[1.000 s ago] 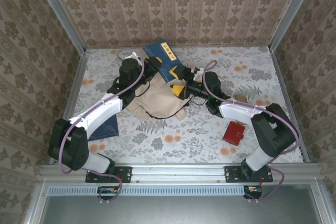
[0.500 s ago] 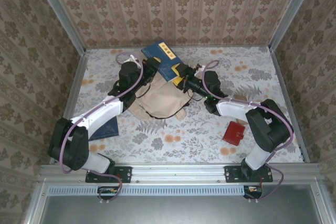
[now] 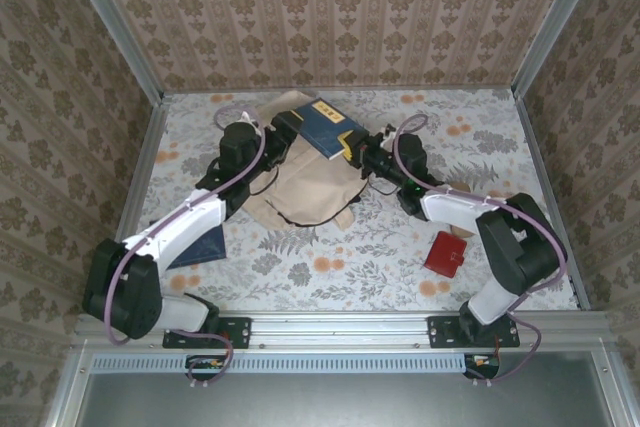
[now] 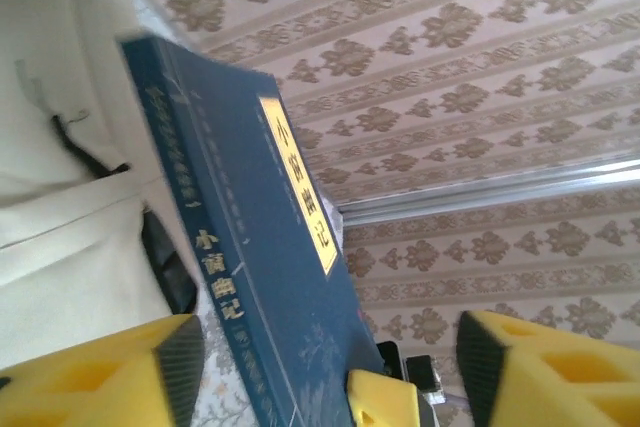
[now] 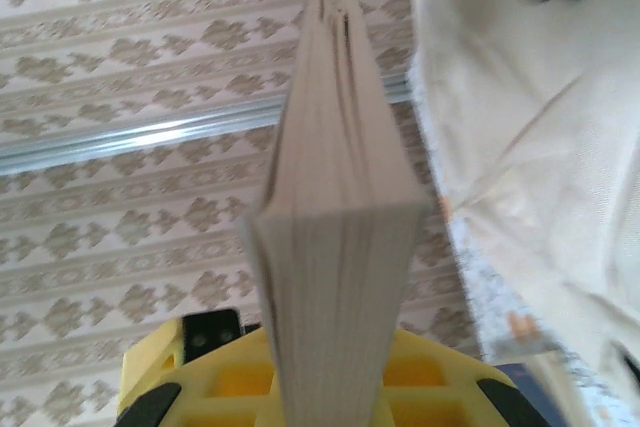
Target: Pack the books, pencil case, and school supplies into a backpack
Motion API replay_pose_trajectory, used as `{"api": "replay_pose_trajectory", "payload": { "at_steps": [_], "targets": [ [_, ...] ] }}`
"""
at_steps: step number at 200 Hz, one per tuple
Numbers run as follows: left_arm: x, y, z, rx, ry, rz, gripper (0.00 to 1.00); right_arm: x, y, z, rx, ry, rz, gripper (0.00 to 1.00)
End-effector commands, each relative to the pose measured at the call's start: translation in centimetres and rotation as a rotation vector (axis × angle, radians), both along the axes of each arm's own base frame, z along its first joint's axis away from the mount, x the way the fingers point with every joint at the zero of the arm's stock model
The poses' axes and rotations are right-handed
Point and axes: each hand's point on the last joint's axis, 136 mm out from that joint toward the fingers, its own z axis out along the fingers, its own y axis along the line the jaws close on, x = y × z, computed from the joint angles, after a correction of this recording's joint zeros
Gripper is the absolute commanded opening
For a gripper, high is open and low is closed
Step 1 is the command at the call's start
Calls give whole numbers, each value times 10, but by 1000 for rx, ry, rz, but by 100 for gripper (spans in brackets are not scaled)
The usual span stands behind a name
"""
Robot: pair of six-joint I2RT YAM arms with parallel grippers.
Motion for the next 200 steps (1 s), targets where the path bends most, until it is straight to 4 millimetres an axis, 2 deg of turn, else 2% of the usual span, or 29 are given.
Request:
{"api": "replay_pose_trajectory", "payload": {
  "at_steps": [1, 34, 36, 41, 63, 109, 143, 169, 200],
  "targets": [
    [-21, 13, -32, 232, 54, -60, 77, -9, -24, 3, -200, -50, -10, 5],
    [-45, 8, -56, 561, 24, -222, 78, -22, -56, -17, -437, -31, -24, 5],
    [-47, 6, -57, 581, 21, -232, 78, -24, -59, -10, -440, -45, -32, 5],
    [-51, 5, -61, 638, 20, -254, 78, -27, -64, -11, -458, -44, -40, 5],
    [-67, -15, -72, 813, -7, -381, 77, -34, -89, -17, -505, -20, -73, 5],
    [-87, -64, -99, 1054, -29, -638, 74, -52, -148, -20, -592, 35, -164, 6],
    [-86, -91, -119, 1109, 27, -738, 69, -69, -186, -26, -655, 113, -245, 6],
    [-81, -99, -128, 1145, 69, -777, 67, -76, -201, -32, -647, 154, -282, 5],
    [-80, -100, -148, 1198, 161, -827, 65, -79, -202, -36, -635, 163, -280, 6]
  ]
}}
